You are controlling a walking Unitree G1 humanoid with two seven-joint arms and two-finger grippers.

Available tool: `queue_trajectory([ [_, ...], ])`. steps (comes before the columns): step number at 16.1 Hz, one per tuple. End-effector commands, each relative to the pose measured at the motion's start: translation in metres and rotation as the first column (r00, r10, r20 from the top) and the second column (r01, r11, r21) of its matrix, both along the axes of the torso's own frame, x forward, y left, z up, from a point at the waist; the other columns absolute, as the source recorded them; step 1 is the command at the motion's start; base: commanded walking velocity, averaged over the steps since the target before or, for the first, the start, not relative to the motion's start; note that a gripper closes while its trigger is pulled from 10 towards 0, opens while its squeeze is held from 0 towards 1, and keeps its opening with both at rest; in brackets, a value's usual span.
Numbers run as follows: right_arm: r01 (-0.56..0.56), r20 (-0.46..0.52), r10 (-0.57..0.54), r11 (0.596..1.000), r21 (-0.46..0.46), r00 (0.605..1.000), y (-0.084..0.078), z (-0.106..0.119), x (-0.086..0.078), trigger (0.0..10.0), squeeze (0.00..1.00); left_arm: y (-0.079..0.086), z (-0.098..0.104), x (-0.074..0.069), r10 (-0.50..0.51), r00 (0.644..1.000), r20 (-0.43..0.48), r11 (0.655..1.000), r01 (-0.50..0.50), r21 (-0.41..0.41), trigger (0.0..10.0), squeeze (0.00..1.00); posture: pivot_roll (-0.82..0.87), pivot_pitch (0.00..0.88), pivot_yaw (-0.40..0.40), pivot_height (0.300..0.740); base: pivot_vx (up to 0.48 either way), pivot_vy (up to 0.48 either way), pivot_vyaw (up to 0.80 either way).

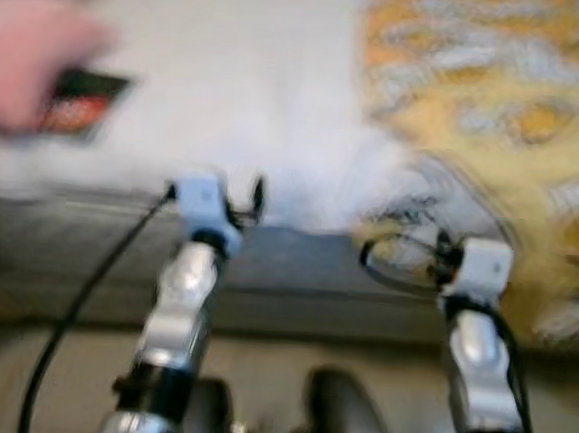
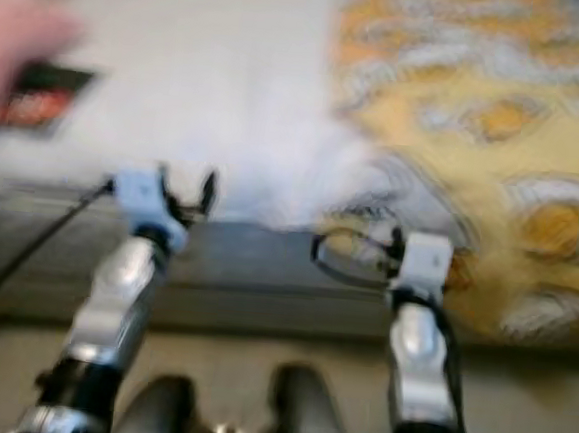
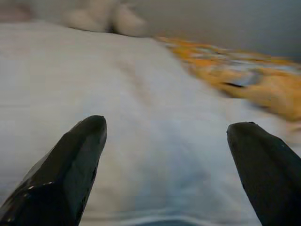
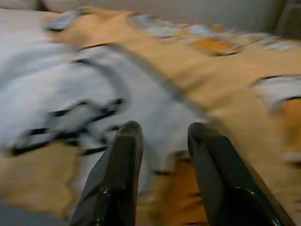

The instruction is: Clean up the room

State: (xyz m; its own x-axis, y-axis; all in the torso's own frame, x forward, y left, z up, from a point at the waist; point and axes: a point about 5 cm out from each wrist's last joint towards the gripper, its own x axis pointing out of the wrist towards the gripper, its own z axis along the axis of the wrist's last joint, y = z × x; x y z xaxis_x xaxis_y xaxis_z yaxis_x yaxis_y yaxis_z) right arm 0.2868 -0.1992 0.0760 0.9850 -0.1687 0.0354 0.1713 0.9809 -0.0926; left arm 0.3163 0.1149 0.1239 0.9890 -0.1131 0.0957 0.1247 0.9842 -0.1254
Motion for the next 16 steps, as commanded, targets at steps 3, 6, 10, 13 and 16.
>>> queue_trajectory([
  [3,-0.043,0.011,0.042,0.999,0.004,0.999,0.012,0.004,0.001,10.0,0.0,-0.004,0.001,0.006,-0.044,0.999,0.005,0.998,0.043,0.045,10.0,0.0,-0.12,0.0,0.036,0.595,0.0,0.0,-0.68],
  [6,-0.021,-0.012,0.021,1.0,0.02,1.0,0.009,-0.002,-0.004,10.0,0.0,-0.014,-0.004,0.014,-0.099,0.995,-0.026,0.987,0.102,0.125,10.0,0.0,-0.14,0.0,0.044,0.595,0.0,0.0,-0.68],
  [10,-0.028,-0.052,0.03,0.999,0.033,0.998,0.006,-0.01,-0.01,10.0,0.0,-0.009,0.005,0.029,-0.056,0.998,-0.005,0.978,0.056,0.201,10.0,0.0,-0.18,0.0,0.052,0.595,0.0,0.0,-0.67],
  [13,-0.076,-0.046,0.077,0.997,0.022,0.996,0.012,-0.008,-0.011,10.0,0.0,-0.01,0.001,0.04,-0.01,0.999,-0.046,0.969,0.021,0.245,10.0,0.0,-0.21,0.0,0.057,0.595,0.0,0.0,0.0],
  [16,-0.109,-0.06,0.11,0.994,0.021,0.992,0.016,-0.01,-0.015,10.0,0.0,0.009,-0.006,0.05,0.13,0.983,-0.127,0.974,-0.103,0.202,10.0,0.0,-0.23,0.0,0.06,0.595,0.0,0.0,0.0],
])
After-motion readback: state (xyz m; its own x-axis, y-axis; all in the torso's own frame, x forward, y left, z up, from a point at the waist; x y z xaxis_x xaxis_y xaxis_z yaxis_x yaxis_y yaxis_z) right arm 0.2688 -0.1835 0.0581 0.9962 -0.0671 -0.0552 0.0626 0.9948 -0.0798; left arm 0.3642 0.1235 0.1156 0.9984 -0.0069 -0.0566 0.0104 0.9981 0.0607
